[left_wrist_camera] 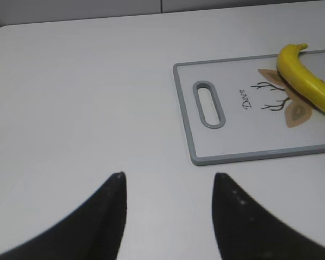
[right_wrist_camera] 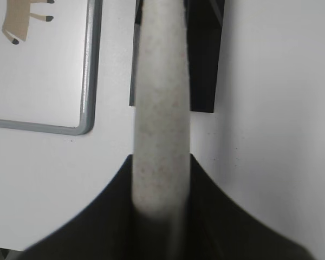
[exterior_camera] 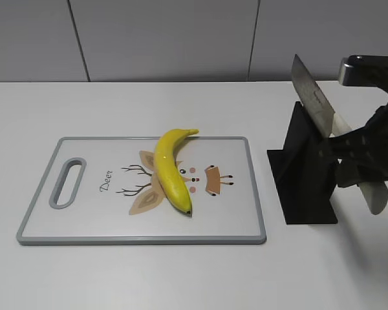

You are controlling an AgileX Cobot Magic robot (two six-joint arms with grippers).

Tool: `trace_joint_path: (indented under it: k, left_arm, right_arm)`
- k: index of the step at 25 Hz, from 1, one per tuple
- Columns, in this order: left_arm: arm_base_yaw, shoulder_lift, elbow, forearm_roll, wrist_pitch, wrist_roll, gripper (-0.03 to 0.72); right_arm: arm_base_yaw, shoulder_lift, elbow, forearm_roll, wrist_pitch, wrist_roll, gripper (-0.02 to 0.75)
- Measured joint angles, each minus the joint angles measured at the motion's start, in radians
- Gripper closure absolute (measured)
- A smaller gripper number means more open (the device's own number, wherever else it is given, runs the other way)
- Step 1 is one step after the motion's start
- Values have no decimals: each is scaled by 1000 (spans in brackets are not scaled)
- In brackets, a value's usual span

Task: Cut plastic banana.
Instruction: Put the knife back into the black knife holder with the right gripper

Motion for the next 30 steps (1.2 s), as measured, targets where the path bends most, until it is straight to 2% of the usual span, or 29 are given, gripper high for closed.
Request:
trace_joint_path:
  k: [30]
  left_arm:
    - [0, 0, 0, 0, -5, 1, 187]
  right_arm:
    - [1, 140, -6, 27, -28, 32, 559]
